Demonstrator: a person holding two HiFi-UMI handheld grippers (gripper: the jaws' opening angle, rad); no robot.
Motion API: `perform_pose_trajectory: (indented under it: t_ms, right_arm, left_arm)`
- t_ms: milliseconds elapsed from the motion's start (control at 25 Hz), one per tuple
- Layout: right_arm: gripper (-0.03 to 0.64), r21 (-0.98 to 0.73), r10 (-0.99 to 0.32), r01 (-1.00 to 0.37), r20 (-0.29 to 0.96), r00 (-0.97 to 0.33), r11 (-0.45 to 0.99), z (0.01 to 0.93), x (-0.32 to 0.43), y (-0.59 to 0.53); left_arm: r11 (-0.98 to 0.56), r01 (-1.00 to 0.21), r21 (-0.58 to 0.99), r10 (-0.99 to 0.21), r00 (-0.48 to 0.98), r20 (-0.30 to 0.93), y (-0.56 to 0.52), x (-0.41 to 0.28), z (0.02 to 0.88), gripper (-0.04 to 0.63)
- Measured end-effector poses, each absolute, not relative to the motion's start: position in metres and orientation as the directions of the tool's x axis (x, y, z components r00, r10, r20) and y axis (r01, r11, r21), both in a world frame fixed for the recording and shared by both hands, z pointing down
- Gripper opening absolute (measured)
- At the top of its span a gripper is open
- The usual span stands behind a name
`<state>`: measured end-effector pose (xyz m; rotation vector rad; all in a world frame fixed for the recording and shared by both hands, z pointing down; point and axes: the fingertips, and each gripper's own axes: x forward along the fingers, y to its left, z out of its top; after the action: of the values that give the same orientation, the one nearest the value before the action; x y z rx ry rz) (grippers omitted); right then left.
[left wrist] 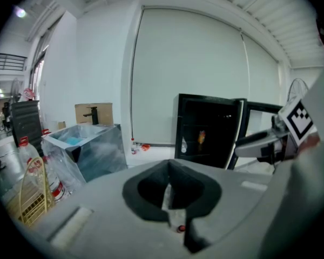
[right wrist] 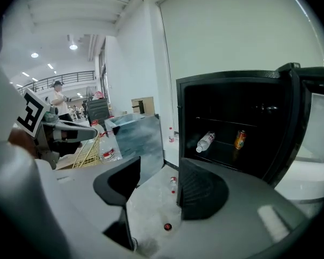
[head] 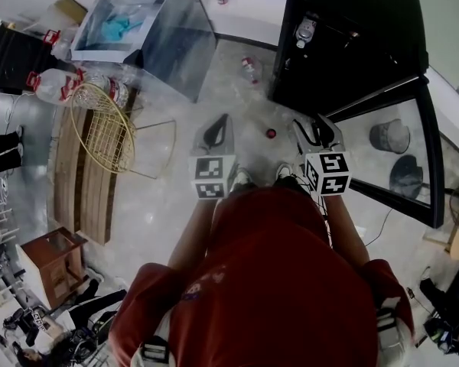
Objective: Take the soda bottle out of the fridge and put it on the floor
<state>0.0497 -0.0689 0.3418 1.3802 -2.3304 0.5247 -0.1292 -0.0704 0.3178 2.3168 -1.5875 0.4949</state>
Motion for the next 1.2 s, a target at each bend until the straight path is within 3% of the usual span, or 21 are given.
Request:
perform_pose_trajectory:
  t_ms: [520, 1040, 1200]
  right_arm:
    - [0.224, -0.149, -0.744, -0.882, 0.485, -0.460, 0.447, 0.342, 0.052, -0.072]
    - [0.026, -0.118, -0.782, -0.885, 0.426, -0.454, 0.450, 0.327, 0.060, -0.068]
    - [0.002, -0.095, -0.796, -0.887, 0.407, -0.448, 0.451, 0.319, 0.063, -0.068]
  left_arm:
    - [-0.360, -0.931, 0.054, -0.830, 0.346, 0.438, -0.059, -0.119, 0.319, 0.002]
    - [-0.358, -0.932, 0.053, -0.830, 0.344, 0.439, -0.053, -0.113, 0.320, 0.000]
    - [-0.363, -0.931, 0.050, -0.834, 0.348, 0.427, -0.053, -0.107, 0.314, 0.000]
